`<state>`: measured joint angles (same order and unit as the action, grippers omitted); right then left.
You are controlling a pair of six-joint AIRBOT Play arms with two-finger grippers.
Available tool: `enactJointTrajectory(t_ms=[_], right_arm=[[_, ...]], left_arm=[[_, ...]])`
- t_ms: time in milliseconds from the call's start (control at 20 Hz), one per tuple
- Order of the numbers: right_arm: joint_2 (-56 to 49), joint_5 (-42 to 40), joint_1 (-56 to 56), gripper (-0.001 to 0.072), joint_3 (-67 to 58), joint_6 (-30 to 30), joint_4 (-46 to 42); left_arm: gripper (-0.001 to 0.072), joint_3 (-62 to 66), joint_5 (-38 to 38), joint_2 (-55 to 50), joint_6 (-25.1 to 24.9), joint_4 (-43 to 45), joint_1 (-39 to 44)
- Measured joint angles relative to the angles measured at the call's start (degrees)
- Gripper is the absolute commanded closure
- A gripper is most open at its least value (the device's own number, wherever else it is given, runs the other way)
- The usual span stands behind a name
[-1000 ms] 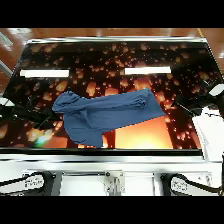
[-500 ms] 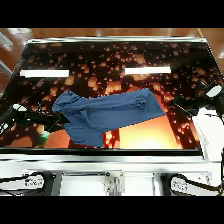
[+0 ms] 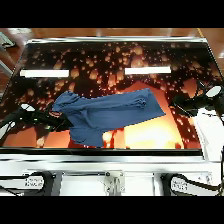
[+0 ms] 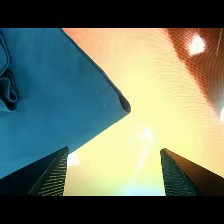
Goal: Fold the shirts.
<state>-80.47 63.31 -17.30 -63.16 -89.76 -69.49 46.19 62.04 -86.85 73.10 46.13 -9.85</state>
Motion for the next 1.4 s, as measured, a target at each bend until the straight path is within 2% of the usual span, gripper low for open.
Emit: enactJointTrajectory(t_ms=[300,650,700,750,800,850,1000,1100,1250,1400], right_arm=[[-2.9,-0.6,0.0,0.0035,0.2,-0.6,0.7],[-12.1,-4.4,1.4,0.0036,0.2,-1.1,8.2],[-13.0,-4.9,2.0,0.0063,0.1,-1.3,9.4],[-13.7,-5.8,2.7,0.0229,0.0,-1.2,10.0],[-14.7,-7.1,3.6,0.049,0.0,-1.2,10.8],[-15.3,-8.6,4.4,0.0631,0.1,-1.2,10.6],[-15.0,-12.8,6.1,0.0643,0.2,-0.6,11.1],[-11.9,-14.1,6.4,0.0643,-0.2,2.3,10.5],[-3.0,-13.7,6.9,0.0643,-2.7,8.9,11.6],[9.5,-13.8,7.0,0.0643,-7.9,14.2,12.0]], left_arm=[[0.0667,0.5,-1.2,1.8,0.0,-2.7,1.2],[0.0667,0.5,0.9,6.2,-2.8,-3.1,-0.3],[0.0667,0.5,1.0,6.4,-2.9,-3.1,-0.3],[0.0667,0.5,1.2,6.6,-3.0,-3.2,-0.4],[0.0667,0.6,1.3,6.7,-3.0,-3.3,-0.4],[0.0667,0.7,1.3,6.9,-3.1,-3.3,-0.5],[0.0669,2.2,1.9,7.9,-4.4,-3.0,-0.5],[0.0669,5.0,2.4,10.1,-5.2,-1.4,-0.5],[0.0669,13.8,2.7,16.5,-5.3,1.7,-0.5],[0.0669,28.4,3.0,24.7,-5.2,3.1,-0.9]])
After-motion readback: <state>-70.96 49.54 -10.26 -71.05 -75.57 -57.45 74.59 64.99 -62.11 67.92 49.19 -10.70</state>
